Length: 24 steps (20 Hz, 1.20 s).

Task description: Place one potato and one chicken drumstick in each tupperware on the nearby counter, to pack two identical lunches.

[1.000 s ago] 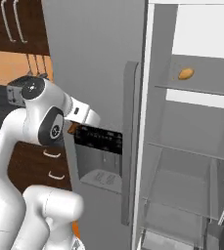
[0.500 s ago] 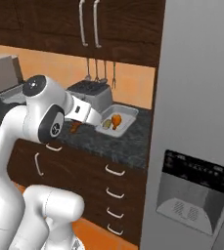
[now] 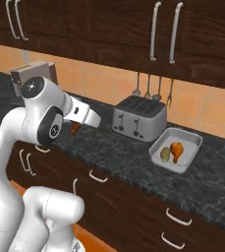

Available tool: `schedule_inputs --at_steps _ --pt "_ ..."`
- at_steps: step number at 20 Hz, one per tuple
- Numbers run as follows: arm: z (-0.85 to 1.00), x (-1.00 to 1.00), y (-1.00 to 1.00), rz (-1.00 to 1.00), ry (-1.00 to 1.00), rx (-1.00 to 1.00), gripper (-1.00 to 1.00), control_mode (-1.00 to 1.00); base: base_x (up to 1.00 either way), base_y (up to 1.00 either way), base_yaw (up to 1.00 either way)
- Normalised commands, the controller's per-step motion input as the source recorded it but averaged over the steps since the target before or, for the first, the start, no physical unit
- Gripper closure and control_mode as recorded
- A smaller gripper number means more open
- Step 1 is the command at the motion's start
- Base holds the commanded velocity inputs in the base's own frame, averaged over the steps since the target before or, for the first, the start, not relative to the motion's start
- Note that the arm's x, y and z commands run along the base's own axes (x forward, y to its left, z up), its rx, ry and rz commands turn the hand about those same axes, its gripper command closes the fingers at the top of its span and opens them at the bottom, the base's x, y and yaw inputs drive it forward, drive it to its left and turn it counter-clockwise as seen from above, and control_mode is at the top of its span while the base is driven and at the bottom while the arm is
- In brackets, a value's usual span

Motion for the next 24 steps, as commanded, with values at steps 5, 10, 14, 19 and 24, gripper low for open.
schedule_inputs --at_steps 5,10,14,19,24 --pt "0.00 0.00 0.00 0.00 0.00 0.00 1.00 1.00 0.99 1.00 -0.06" --pt "0.00 0.00 0.00 0.00 0.00 0.00 1.00 1.00 0.74 1.00 -0.32" --pt "0.00 0.00 0.00 0.00 0.00 0.00 1.00 1.00 0.48 1.00 -0.36" --pt "0.00 0.00 0.00 0.00 0.00 0.00 1.00 1.00 0.47 1.00 -0.35" --pt "0.00 0.00 0.00 0.00 0.00 0.00 1.00 1.00 0.42 0.76 -0.28"
